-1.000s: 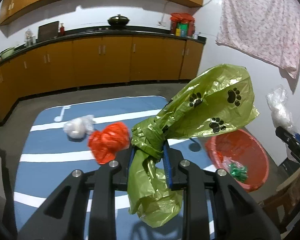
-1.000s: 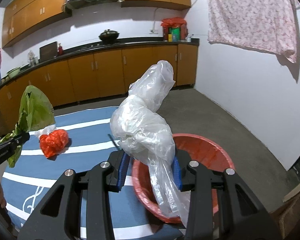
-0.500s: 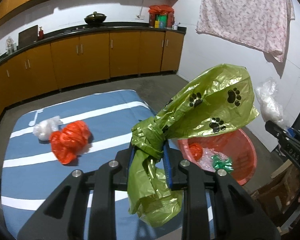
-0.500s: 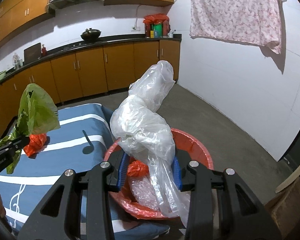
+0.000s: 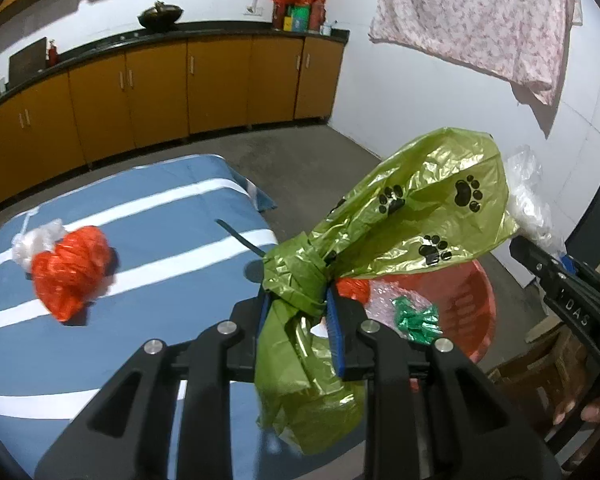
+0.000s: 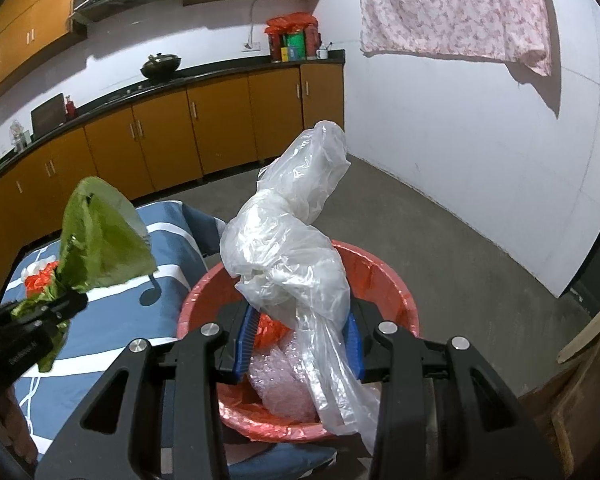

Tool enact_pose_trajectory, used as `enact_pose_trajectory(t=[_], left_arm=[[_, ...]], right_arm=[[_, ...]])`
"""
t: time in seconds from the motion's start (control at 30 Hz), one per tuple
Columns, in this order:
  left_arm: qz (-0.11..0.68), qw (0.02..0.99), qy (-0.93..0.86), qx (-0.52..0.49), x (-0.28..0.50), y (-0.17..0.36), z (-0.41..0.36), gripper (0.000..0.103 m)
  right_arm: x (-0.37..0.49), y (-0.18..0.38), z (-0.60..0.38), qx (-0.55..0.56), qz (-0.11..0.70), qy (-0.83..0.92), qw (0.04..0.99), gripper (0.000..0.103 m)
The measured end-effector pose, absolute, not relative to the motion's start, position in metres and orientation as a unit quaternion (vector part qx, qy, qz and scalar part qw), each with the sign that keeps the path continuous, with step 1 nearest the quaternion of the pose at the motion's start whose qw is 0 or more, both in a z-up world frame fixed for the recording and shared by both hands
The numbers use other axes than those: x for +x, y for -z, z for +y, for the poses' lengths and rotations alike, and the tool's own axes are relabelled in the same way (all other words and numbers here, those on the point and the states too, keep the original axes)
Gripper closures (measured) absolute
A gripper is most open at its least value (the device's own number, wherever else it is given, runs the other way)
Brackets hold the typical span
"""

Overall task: Collect trash
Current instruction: 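Carry the white and paw-print bags over the basket and open both tools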

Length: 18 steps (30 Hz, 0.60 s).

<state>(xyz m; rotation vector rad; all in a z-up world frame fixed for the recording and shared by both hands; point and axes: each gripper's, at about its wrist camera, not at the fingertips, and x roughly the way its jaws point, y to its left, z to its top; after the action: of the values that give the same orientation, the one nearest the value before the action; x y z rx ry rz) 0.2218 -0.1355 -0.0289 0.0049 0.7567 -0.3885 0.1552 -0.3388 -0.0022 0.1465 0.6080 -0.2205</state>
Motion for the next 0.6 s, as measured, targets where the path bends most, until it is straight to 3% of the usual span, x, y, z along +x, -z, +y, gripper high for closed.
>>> enact_pose_trajectory(t=[0.6], left_arm=[[0.412,0.875,0.252,0.015,0.264,0.072,-0.226,0.076]], right_arm=[[0.174,0.017,-0.373,0.120,0.306,0.111,0.938,0.065]])
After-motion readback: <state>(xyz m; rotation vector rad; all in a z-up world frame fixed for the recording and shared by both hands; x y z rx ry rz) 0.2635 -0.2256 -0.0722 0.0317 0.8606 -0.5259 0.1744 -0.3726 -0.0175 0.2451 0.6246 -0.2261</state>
